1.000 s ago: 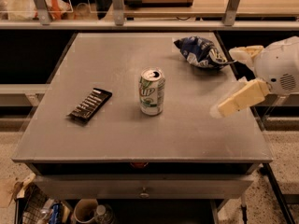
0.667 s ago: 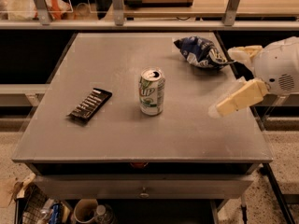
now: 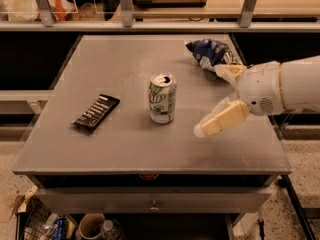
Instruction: Knock 7up can over
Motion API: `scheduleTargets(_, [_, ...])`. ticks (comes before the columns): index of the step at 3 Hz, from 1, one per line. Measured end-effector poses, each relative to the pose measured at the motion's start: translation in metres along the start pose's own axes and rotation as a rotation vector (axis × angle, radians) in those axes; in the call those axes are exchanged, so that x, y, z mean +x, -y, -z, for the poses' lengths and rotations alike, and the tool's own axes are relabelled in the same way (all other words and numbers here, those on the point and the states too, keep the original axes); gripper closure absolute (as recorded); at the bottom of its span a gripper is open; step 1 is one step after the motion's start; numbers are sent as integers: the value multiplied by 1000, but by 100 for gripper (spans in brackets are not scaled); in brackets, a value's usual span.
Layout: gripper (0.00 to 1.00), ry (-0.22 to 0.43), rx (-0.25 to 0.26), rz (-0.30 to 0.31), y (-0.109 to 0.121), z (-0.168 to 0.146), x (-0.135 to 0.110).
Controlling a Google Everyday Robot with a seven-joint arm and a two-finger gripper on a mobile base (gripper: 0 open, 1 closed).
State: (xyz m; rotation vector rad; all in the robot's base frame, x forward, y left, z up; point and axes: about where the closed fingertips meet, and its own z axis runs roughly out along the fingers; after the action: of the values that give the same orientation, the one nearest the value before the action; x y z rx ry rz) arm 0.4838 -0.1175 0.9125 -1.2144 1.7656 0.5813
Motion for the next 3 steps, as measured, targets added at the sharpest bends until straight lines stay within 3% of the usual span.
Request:
scheduleTargets(1, [0, 74, -15, -2, -6, -33, -4])
scheduleTargets(3, [0, 245, -49, -88, -9, -88, -11])
